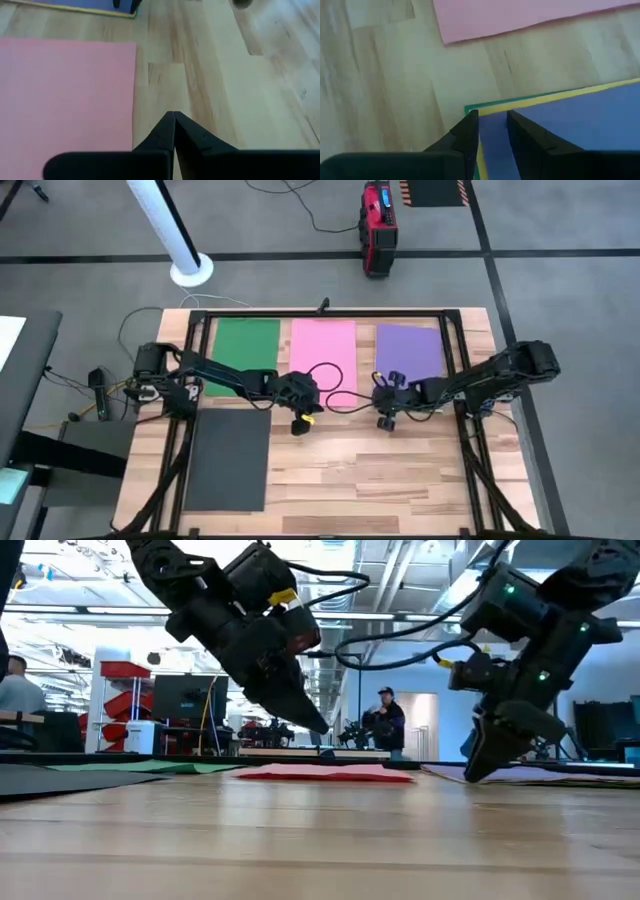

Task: Organize paper
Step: Move the violet paper to the bottom right of the table

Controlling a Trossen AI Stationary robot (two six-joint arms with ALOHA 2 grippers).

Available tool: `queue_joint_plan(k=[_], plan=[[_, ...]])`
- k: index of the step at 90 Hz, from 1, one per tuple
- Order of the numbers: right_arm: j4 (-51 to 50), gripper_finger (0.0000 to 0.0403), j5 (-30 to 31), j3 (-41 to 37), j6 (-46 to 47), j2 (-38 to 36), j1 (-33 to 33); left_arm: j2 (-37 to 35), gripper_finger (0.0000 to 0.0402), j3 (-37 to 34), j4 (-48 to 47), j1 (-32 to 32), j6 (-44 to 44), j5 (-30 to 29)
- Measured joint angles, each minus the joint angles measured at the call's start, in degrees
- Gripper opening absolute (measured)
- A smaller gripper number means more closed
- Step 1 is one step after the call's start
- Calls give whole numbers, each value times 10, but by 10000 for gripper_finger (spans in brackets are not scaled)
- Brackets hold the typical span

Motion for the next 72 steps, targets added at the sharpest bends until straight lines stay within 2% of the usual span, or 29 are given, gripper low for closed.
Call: queue_joint_plan(k=[15,20,33,44,54,72], plan=[[-47,18,16,22,-2,0,11,0,0,0,0,0,0,-5],[-57,7,25,30,-5,0,18,0,0,0,1,0,1,-5],[-82,2,27,54,-6,-3,32,0,0,0,0,0,2,-6],[-124,1,4,82,2,-8,49,0,0,0,0,0,4,-6],[-167,3,19,97,30,-13,61,0,0,0,0,0,10,-6],[-196,43,47,97,47,-6,60,0,0,0,0,0,11,-13]])
